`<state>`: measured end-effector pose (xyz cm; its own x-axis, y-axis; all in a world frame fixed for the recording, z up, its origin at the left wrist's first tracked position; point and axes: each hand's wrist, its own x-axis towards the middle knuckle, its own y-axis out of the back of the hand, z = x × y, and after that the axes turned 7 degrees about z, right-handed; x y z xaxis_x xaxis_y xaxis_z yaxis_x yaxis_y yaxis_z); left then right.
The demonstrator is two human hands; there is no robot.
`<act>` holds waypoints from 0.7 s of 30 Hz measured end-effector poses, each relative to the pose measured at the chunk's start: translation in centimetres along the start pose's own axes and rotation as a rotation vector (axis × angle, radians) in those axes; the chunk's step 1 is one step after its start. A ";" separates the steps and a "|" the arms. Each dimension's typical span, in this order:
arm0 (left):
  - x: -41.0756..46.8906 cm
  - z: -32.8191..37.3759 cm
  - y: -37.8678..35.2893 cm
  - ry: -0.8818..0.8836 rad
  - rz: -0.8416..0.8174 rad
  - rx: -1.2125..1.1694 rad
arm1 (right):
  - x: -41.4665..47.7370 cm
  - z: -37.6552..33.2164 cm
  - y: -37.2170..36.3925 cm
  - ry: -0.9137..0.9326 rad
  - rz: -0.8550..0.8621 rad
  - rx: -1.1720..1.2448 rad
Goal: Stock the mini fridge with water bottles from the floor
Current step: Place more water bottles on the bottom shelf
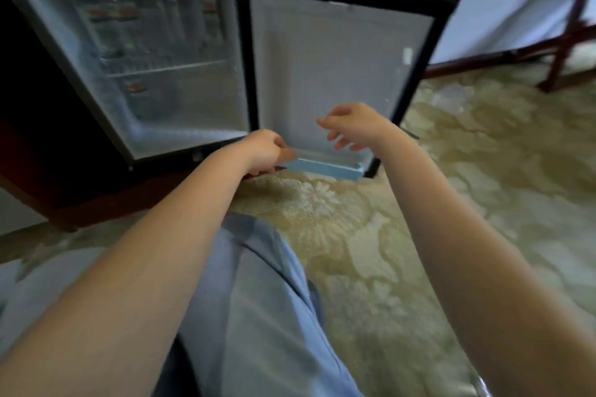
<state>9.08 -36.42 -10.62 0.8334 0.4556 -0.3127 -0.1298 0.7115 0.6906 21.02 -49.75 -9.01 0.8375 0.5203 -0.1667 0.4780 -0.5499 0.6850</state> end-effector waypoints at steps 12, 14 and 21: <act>-5.1 7.7 -20.6 -0.268 -0.449 0.209 | -14.2 22.3 5.7 -0.415 0.308 0.066; -6.1 8.0 -22.9 -0.301 -0.537 0.293 | -16.6 25.6 5.2 -0.509 0.328 0.111; -9.0 8.7 -27.1 -0.349 -0.588 0.359 | -24.4 32.8 2.7 -0.664 0.310 -0.045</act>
<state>9.82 -64.49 -20.85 0.8403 -0.1814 -0.5109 0.5193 0.5399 0.6624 10.52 -85.40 -26.37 0.9232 -0.1686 -0.3454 0.1935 -0.5724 0.7968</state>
